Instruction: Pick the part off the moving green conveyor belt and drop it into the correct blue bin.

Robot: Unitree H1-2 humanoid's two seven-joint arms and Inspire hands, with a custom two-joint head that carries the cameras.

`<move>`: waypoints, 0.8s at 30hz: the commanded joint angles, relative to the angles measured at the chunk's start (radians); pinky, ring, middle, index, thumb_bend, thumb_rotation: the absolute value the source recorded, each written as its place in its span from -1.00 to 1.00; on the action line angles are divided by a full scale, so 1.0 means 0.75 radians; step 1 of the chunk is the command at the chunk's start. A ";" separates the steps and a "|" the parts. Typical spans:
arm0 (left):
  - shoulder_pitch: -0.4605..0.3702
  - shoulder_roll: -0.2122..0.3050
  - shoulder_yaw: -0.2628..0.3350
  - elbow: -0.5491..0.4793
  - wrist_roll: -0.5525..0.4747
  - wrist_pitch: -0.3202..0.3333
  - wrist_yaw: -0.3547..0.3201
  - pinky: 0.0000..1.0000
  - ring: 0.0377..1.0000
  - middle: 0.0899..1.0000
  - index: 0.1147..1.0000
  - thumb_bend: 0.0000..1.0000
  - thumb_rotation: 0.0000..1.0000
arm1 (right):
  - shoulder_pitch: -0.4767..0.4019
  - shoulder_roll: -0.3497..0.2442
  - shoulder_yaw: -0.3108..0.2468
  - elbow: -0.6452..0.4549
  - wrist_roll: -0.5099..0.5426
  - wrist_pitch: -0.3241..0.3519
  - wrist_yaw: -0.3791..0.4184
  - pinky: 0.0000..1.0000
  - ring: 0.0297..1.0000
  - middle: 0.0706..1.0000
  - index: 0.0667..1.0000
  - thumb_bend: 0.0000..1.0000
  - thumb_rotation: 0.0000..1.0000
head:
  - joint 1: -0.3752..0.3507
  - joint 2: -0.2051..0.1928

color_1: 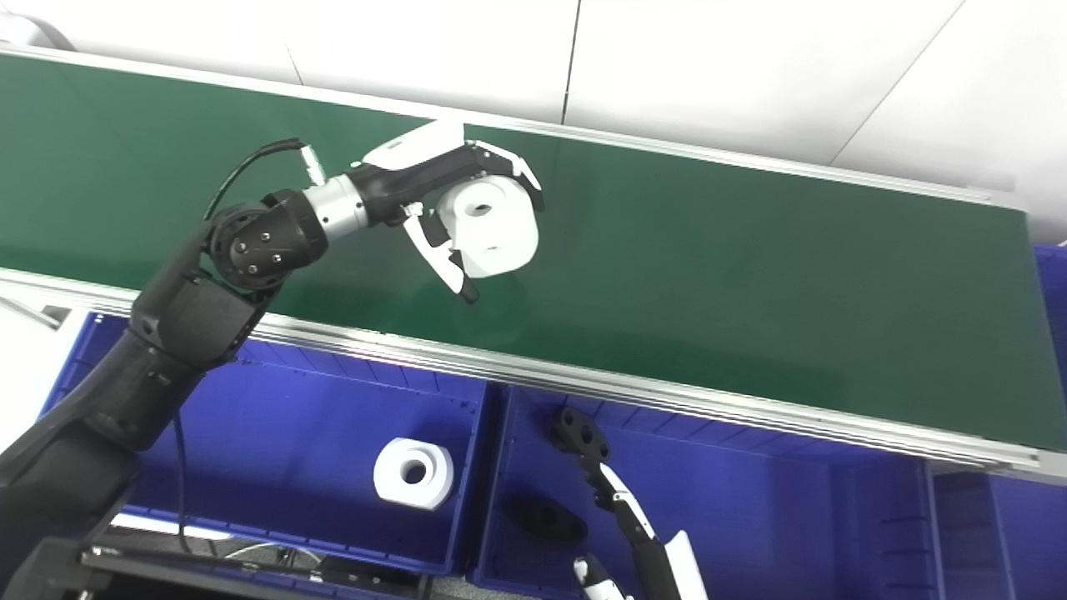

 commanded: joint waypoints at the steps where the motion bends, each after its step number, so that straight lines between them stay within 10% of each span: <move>1: -0.002 0.040 0.044 -0.078 -0.062 -0.039 0.023 -0.19 -0.10 -0.12 0.01 -0.06 -1.00 | 0.011 -0.007 0.003 -0.021 0.008 -0.080 -0.022 0.68 0.78 0.83 0.80 0.18 1.00 | 0.005 0.002; 24: 0.346 0.046 0.185 -0.390 -0.094 0.080 0.109 -0.18 -0.16 -0.07 0.03 -0.06 -1.00 | -0.035 -0.101 -0.003 -0.039 0.085 -0.080 0.004 0.74 0.82 0.86 0.84 0.17 1.00 | 0.103 0.029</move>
